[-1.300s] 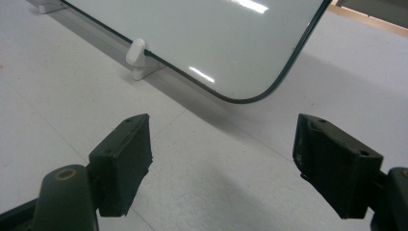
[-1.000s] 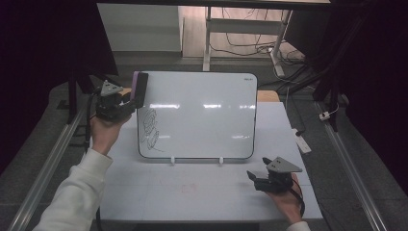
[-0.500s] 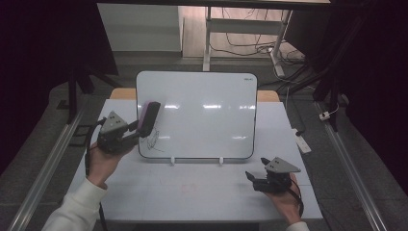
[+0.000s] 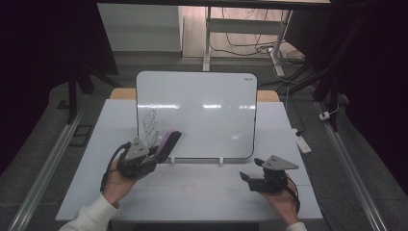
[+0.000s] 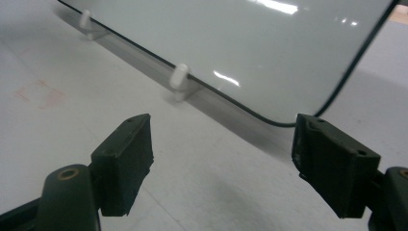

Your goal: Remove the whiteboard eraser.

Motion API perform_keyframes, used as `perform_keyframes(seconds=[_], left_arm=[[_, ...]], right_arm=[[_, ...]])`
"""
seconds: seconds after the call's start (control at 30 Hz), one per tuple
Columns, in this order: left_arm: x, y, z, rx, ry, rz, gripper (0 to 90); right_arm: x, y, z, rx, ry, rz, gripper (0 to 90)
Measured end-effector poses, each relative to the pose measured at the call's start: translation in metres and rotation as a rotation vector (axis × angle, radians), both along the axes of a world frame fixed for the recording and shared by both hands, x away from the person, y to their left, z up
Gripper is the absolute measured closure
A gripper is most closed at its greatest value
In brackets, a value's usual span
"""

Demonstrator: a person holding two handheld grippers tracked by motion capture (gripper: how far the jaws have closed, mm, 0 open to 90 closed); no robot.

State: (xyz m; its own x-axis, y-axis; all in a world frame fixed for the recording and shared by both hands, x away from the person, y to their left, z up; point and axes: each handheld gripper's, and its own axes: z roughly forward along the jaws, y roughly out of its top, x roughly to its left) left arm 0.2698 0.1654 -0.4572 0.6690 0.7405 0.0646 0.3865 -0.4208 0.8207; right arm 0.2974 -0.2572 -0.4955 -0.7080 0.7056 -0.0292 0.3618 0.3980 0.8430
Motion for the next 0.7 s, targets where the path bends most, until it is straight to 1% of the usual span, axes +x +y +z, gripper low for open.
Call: perform_keyframes(seconds=[0.03,0.07,0.13,0.17,0.2,0.23,0.3,0.37,0.4,0.47,0.5,0.53,0.57,0.6,0.63,0.67,0.7], left_arm=[[-0.002,-0.005,-0.003,0.012,-0.003,-0.015,65.6],[-0.002,-0.005,-0.003,0.012,-0.003,-0.015,65.6],[-0.005,-0.01,-0.007,0.015,-0.001,-0.031,65.6],[-0.006,-0.017,-0.011,0.031,0.005,-0.051,65.5],[-0.007,-0.02,-0.014,0.047,0.002,-0.061,65.5],[-0.007,-0.02,-0.014,0.047,0.002,-0.061,65.5],[-0.009,-0.027,-0.018,0.066,0.0,-0.084,65.5],[-0.011,-0.034,-0.021,0.088,-0.009,-0.102,65.5],[-0.013,-0.039,-0.023,0.104,-0.017,-0.118,65.5],[-0.014,-0.042,-0.024,0.112,-0.023,-0.124,65.5],[-0.015,-0.047,-0.026,0.129,-0.026,-0.138,65.5],[-0.015,-0.047,-0.026,0.129,-0.026,-0.138,65.5],[-0.015,-0.049,-0.027,0.13,-0.025,-0.143,65.5],[-0.015,-0.051,-0.028,0.135,-0.026,-0.148,65.5],[-0.016,-0.053,-0.029,0.142,-0.028,-0.151,65.5],[-0.017,-0.056,-0.03,0.146,-0.03,-0.157,65.5],[-0.017,-0.057,-0.03,0.153,-0.033,-0.161,65.5]], right_arm=[[0.0,0.003,0.002,0.012,0.011,0.01,21.8],[-0.001,0.004,0.003,0.019,0.015,0.014,21.7],[0.0,0.007,0.005,0.028,0.026,0.028,21.7],[0.0,0.009,0.005,0.033,0.035,0.033,21.7],[0.0,0.012,0.006,0.039,0.045,0.04,21.6],[0.0,0.014,0.007,0.042,0.052,0.05,21.6],[0.0,0.02,0.009,0.05,0.065,0.067,21.5],[0.001,0.025,0.012,0.063,0.084,0.086,21.5],[0.001,0.028,0.013,0.071,0.093,0.097,21.5],[0.002,0.035,0.015,0.073,0.108,0.115,21.5],[0.002,0.039,0.017,0.073,0.111,0.127,21.5],[0.002,0.042,0.019,0.071,0.115,0.139,21.2],[0.002,0.042,0.019,0.071,0.115,0.139,21.2],[0.004,0.05,0.022,0.074,0.123,0.16,20.8],[0.004,0.05,0.022,0.074,0.123,0.16,20.8],[0.006,0.057,0.025,0.085,0.139,0.177,20.4],[0.006,0.057,0.025,0.085,0.139,0.177,20.4]])
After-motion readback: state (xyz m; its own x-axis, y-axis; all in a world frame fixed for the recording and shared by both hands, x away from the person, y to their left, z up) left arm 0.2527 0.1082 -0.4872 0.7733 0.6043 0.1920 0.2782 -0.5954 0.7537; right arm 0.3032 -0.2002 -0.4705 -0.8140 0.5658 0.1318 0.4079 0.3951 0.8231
